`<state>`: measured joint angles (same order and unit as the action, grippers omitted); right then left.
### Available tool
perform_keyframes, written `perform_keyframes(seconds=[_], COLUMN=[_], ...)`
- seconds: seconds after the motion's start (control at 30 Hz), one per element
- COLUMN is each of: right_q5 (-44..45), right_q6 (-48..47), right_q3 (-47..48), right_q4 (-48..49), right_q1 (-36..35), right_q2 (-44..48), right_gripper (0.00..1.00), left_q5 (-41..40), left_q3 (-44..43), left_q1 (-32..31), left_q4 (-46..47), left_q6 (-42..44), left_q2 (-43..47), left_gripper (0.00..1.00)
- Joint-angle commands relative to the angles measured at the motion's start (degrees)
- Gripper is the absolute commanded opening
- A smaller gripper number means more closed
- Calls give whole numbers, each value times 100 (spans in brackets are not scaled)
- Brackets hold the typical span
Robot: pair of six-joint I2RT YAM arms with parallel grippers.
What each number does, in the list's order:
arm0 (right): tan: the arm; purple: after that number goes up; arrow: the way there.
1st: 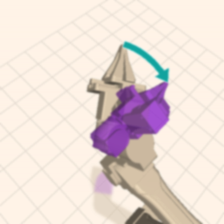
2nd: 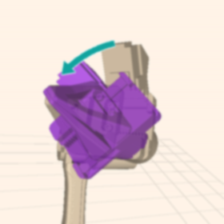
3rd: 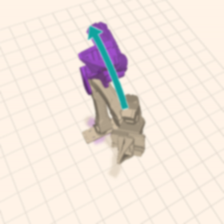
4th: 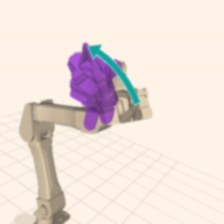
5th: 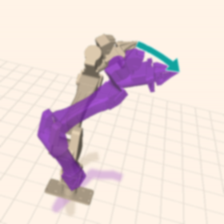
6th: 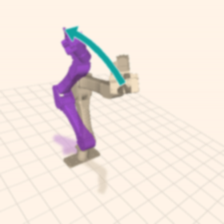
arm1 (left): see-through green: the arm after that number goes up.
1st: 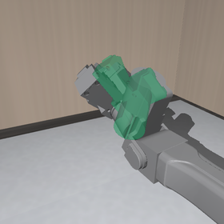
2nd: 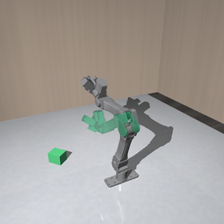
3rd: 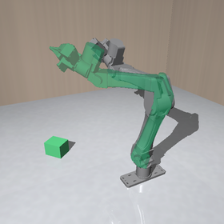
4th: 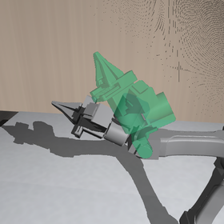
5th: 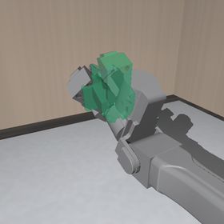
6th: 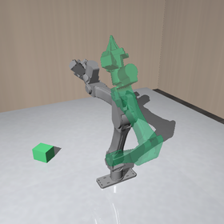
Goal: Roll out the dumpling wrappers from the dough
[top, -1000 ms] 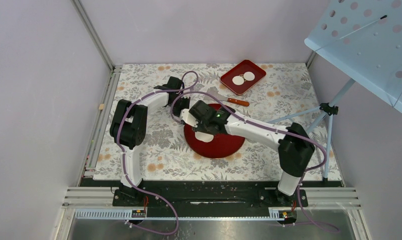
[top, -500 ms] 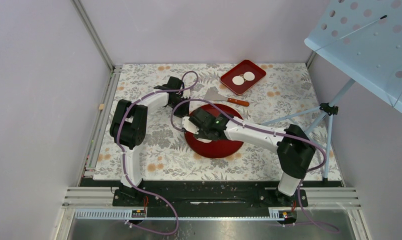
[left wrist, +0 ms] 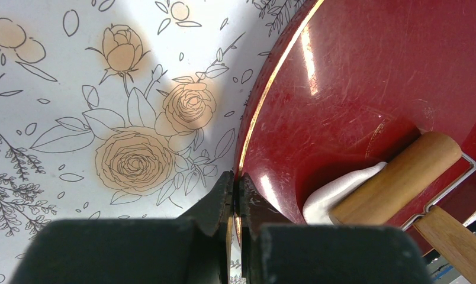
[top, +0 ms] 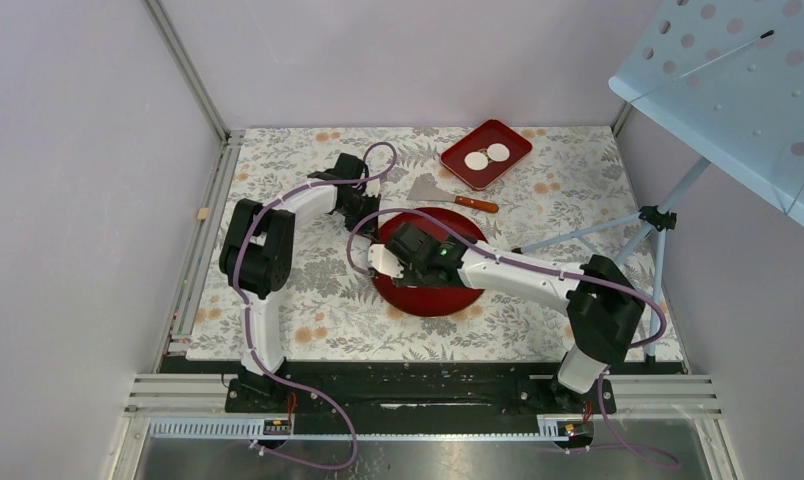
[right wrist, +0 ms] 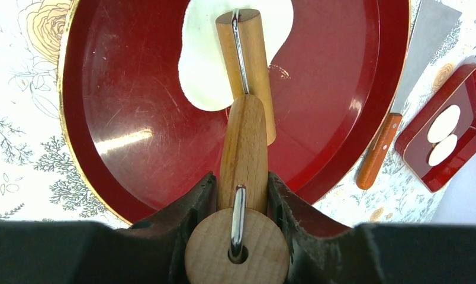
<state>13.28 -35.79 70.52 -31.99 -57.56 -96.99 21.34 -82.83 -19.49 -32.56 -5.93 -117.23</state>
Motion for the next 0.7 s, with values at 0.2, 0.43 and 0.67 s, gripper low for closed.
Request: perform_keyframes(seconds=[0.2,0.43,0.67], right_q5=[-1759,-1970,-2129], right_q6=[-113,-185,-239], right_q3=[-664,-877,-1050], right_q4=[-1767,-1826,-1832], right_q1=[-281,-317,-336], right_q2=[-430,-381,-314], right_gripper=[0,0,0], left_q5=[-503,-503,-511], left_q3=[161,157,159], left_q1=[-11,-10,-6], left_q4=[258,259,254], left_q6=[-12,-13,-21], left_q2=[6,7,4], left_gripper=[0,0,0])
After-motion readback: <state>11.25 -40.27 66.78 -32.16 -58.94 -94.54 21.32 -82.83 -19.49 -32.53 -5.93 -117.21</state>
